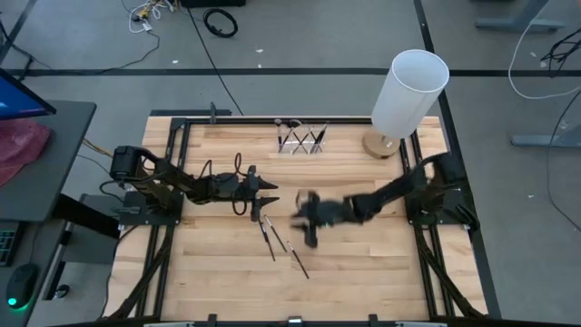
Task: Pick & Place Makeup Supplies
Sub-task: Put the black makeup brush into the transparent organizer
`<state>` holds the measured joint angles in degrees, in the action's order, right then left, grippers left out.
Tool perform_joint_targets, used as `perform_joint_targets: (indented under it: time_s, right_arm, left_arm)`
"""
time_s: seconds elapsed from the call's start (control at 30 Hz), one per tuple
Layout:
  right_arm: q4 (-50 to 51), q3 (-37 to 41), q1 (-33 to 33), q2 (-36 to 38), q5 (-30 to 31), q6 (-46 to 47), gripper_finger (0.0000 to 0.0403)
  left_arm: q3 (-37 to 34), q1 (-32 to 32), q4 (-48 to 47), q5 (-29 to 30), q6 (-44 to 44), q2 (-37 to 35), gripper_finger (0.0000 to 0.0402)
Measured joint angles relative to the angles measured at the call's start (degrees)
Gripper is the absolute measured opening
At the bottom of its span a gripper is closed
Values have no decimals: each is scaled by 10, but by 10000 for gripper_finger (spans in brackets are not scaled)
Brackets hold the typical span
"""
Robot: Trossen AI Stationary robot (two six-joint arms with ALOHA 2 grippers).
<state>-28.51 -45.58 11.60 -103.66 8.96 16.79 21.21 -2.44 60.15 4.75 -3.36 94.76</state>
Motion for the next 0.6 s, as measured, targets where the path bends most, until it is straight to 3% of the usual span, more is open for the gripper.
perform_joint_targets:
  time_s: [0.17,0.33,0.47,0.6]
  right_arm:
    - [-17,-10,76,-66,-1,42,151]
    - [15,-54,115,-89,6,46,187]
    - [88,-96,127,-103,58,25,220]
    - [120,-127,135,-132,101,6,229]
  left_arm:
    - [0,0,-1,0,0,0,188]
    - [0,0,0,1,2,0,188]
    - [0,0,3,2,2,0,188]
    - [0,0,4,2,2,0,188]
